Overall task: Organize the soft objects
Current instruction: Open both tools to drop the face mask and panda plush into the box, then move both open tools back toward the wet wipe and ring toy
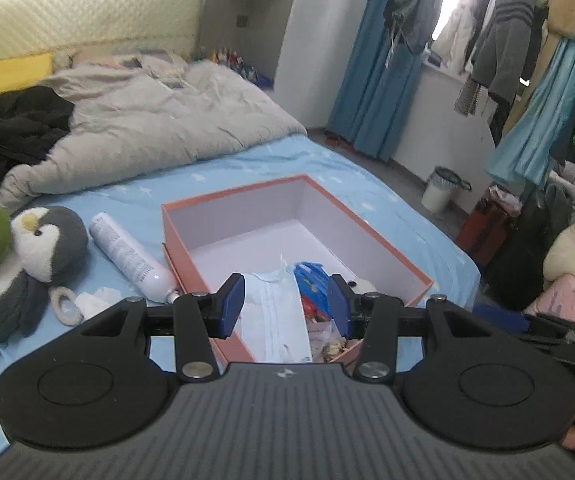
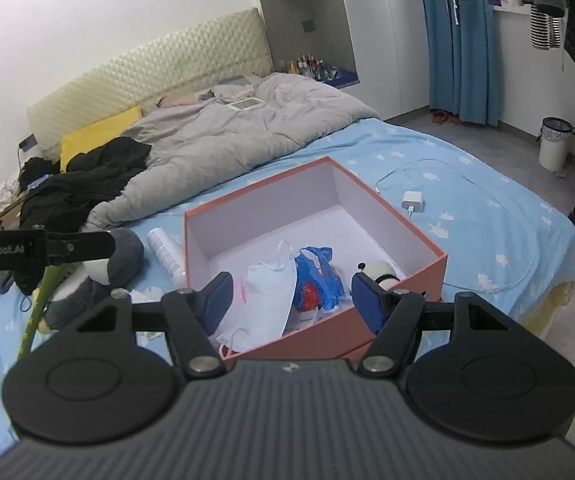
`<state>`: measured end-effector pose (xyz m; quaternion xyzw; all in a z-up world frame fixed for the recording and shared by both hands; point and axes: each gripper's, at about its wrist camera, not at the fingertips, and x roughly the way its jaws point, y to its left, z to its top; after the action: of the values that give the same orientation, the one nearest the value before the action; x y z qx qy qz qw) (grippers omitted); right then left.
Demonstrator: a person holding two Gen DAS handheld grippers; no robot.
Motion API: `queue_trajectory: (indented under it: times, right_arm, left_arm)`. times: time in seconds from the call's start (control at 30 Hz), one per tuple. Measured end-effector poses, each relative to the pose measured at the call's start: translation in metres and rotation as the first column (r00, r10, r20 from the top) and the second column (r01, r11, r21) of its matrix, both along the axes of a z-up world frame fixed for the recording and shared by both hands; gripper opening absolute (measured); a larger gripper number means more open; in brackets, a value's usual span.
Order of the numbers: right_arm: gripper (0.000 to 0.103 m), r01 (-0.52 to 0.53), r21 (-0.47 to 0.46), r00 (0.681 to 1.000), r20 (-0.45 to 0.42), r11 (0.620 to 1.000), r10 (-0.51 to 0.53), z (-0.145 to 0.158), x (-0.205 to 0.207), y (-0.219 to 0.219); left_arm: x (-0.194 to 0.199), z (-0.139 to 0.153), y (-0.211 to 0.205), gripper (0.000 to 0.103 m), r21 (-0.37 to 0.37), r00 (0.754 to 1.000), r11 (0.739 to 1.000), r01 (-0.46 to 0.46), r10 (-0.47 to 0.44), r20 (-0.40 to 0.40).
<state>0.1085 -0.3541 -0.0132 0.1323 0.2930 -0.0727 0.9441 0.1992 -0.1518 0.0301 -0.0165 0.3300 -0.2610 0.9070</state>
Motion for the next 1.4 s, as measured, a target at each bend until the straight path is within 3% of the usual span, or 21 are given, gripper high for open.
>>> queue_trajectory:
  times: [0.33, 0.53, 0.63, 1.03, 1.1, 1.17, 1.4]
  right_arm:
    - [0.068, -0.061, -0.018, 0.998, 0.024, 0.998, 0.061, -0.008, -0.023, 0.036]
    - [0.068, -0.157, -0.026, 0.987, 0.011, 0.987, 0.158, -0.016, -0.03, 0.062]
    - [0.068, -0.184, -0.027, 0.983, 0.007, 0.983, 0.184, -0.019, -0.034, 0.075]
    - [0.068, -0.334, -0.008, 0.943, -0.005, 0.943, 0.334, -0.033, -0.042, 0.128]
    - [0.068, -0.36, -0.013, 0.933, -0.012, 0.933, 0.36, -0.036, -0.042, 0.137]
    - [0.068, -0.38, -0.015, 0.925, -0.012, 0.925, 0.38, -0.038, -0.043, 0.143]
    - [0.068, -0.433, -0.039, 0.901, -0.02, 0.901, 0.432, -0.048, -0.044, 0.155]
  left_arm:
    - [-0.034, -0.013, 0.037, 0.052, 0.005, 0.999, 0.999, -0.049, 0.049, 0.023]
    - [-0.058, -0.026, 0.06, 0.052, -0.005, 0.995, 0.995, -0.101, 0.101, 0.01]
    - [-0.065, -0.033, 0.069, 0.052, 0.038, 0.989, 0.989, -0.145, 0.144, 0.032]
    - [-0.099, -0.054, 0.132, 0.052, 0.023, 0.966, 0.966, -0.257, 0.258, -0.028]
    - [-0.104, -0.058, 0.139, 0.055, 0.025, 0.963, 0.964, -0.266, 0.266, -0.042]
    - [-0.109, -0.06, 0.145, 0.068, 0.03, 0.957, 0.958, -0.285, 0.286, -0.044]
    - [-0.112, -0.068, 0.156, 0.09, 0.035, 0.934, 0.936, -0.35, 0.351, -0.062]
